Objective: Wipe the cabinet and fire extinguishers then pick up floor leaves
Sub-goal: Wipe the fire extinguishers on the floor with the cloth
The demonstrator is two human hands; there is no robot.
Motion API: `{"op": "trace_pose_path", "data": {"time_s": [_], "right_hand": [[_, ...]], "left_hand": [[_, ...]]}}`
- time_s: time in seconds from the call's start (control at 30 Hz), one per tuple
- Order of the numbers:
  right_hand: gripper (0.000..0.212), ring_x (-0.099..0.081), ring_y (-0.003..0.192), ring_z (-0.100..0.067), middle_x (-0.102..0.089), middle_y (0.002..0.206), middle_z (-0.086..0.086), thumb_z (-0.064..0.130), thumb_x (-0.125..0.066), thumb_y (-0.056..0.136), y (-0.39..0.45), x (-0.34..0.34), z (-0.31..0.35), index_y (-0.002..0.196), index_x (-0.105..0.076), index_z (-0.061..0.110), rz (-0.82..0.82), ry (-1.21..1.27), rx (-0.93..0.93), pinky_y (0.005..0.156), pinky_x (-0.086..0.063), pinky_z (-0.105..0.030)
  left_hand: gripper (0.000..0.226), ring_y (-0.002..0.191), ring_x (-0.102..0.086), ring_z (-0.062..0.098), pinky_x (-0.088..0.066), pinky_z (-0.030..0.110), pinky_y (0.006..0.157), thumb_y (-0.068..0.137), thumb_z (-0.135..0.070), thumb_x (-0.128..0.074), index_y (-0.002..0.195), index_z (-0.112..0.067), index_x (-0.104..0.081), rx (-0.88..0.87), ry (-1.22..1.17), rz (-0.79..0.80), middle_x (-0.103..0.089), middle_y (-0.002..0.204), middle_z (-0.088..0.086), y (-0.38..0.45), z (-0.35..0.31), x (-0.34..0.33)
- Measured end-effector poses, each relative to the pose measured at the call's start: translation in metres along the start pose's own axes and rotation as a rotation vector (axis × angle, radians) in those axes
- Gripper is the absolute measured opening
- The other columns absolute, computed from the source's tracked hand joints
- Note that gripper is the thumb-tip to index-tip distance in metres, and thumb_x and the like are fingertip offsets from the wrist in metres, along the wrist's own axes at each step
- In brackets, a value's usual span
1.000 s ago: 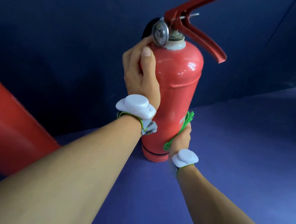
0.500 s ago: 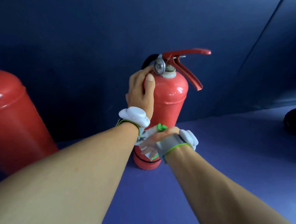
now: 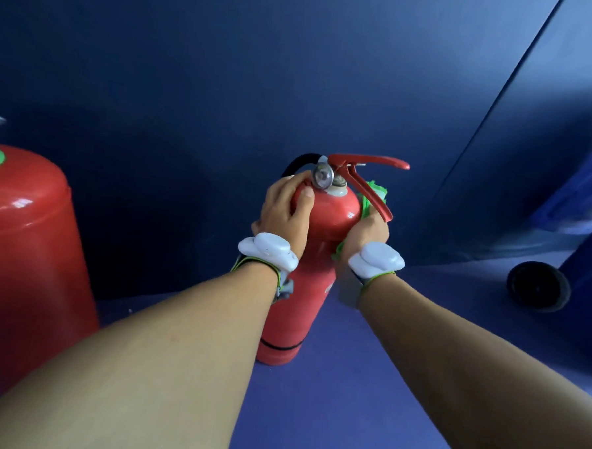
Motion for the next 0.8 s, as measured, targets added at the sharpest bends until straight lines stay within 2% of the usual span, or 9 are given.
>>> {"op": "trace_pose_path", "data": {"time_s": [0.03,0.1,0.13,0.23,0.33,0.47,0.63,0.73,0.8], "right_hand": [[0.051,-0.066,0.099,-0.017,-0.067,0.121,0.001,0.063,-0.052,0.083,-0.011,-0.003,0.003,0.113,-0.065,0.024,0.025,-0.018,0.075,0.093,-0.056,-0.036],[0.052,-0.054,0.107,0.007,-0.045,0.136,0.023,0.045,-0.038,0.102,-0.035,0.002,0.006,0.151,-0.032,0.029,0.026,-0.136,0.266,0.092,-0.041,-0.003],[0.055,-0.047,0.116,0.013,-0.036,0.142,0.025,0.041,-0.035,0.104,-0.049,0.003,0.004,0.156,-0.018,0.032,0.034,-0.194,0.384,0.099,-0.034,-0.003],[0.060,-0.014,0.150,-0.011,-0.014,0.162,0.004,0.033,-0.035,0.098,-0.075,0.003,-0.008,0.154,-0.012,0.033,0.102,-0.349,0.709,0.123,-0.014,-0.042],[0.064,0.011,0.152,-0.013,0.001,0.164,0.003,0.025,-0.027,0.096,-0.086,0.007,-0.018,0.156,-0.007,0.014,0.181,-0.510,0.769,0.124,0.003,-0.035],[0.060,-0.006,0.151,-0.016,-0.019,0.162,0.008,0.020,-0.028,0.096,-0.088,0.024,-0.015,0.155,-0.019,0.022,0.124,-0.761,0.855,0.119,-0.012,-0.038],[0.053,-0.033,0.122,-0.021,-0.046,0.129,0.002,0.028,-0.063,0.090,-0.077,0.025,0.000,0.138,-0.042,0.024,0.010,-0.734,0.881,0.101,-0.022,-0.030],[0.046,-0.035,0.117,-0.022,-0.044,0.122,0.001,0.032,-0.070,0.084,-0.071,0.025,-0.001,0.123,-0.047,0.025,-0.034,-0.714,0.862,0.096,-0.020,-0.028],[0.044,-0.034,0.116,-0.019,-0.043,0.125,0.002,0.041,-0.067,0.086,-0.072,0.026,-0.002,0.124,-0.049,0.027,-0.045,-0.748,0.868,0.094,-0.021,-0.030]], "left_hand": [[0.039,0.136,-0.039,0.010,-0.023,0.037,0.114,0.096,-0.048,-0.040,0.132,-0.045,-0.054,0.008,0.009,0.000,-0.043,0.145,-0.017,0.001,0.002,0.001],[0.032,0.136,-0.035,0.013,-0.020,0.030,0.106,0.101,-0.040,-0.043,0.131,-0.045,-0.056,0.040,0.044,-0.009,-0.041,0.146,-0.019,0.000,-0.005,-0.002],[0.032,0.136,-0.034,0.014,-0.020,0.030,0.106,0.102,-0.038,-0.044,0.130,-0.043,-0.057,0.047,0.052,-0.013,-0.040,0.147,-0.019,0.000,-0.008,-0.003],[0.037,0.137,-0.040,0.017,-0.026,0.035,0.117,0.092,-0.049,-0.048,0.126,-0.043,-0.060,0.029,-0.013,-0.002,-0.045,0.147,-0.012,0.002,-0.006,-0.001],[0.033,0.126,-0.053,0.018,-0.041,0.046,0.111,0.077,-0.066,-0.053,0.108,-0.059,-0.056,0.023,-0.085,-0.065,-0.057,0.130,-0.013,-0.005,0.000,0.006],[0.030,0.116,-0.048,0.013,-0.036,0.046,0.109,0.076,-0.075,-0.041,0.087,-0.049,-0.050,-0.080,0.032,-0.127,-0.043,0.110,-0.017,-0.030,-0.006,0.019],[0.051,0.106,-0.047,0.012,-0.038,0.045,0.104,0.069,-0.094,-0.035,0.079,-0.046,-0.051,-0.202,0.165,-0.005,-0.044,0.100,-0.023,-0.038,-0.011,0.029],[0.037,0.100,-0.051,0.018,-0.044,0.050,0.093,0.078,-0.073,-0.055,0.086,-0.037,-0.057,-0.317,0.293,0.040,-0.048,0.095,-0.018,-0.034,-0.009,0.034],[0.028,0.088,-0.055,0.017,-0.048,0.041,0.085,0.083,-0.048,-0.063,0.090,-0.022,-0.063,-0.370,0.332,0.013,-0.050,0.092,-0.010,-0.026,-0.007,0.038]]}}
Point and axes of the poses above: each hand's wrist, its own y-axis towards the middle knuckle, its own x-axis out of the back of the hand, z = x × y, the point moved 3 cm from there along y, towards the middle knuckle
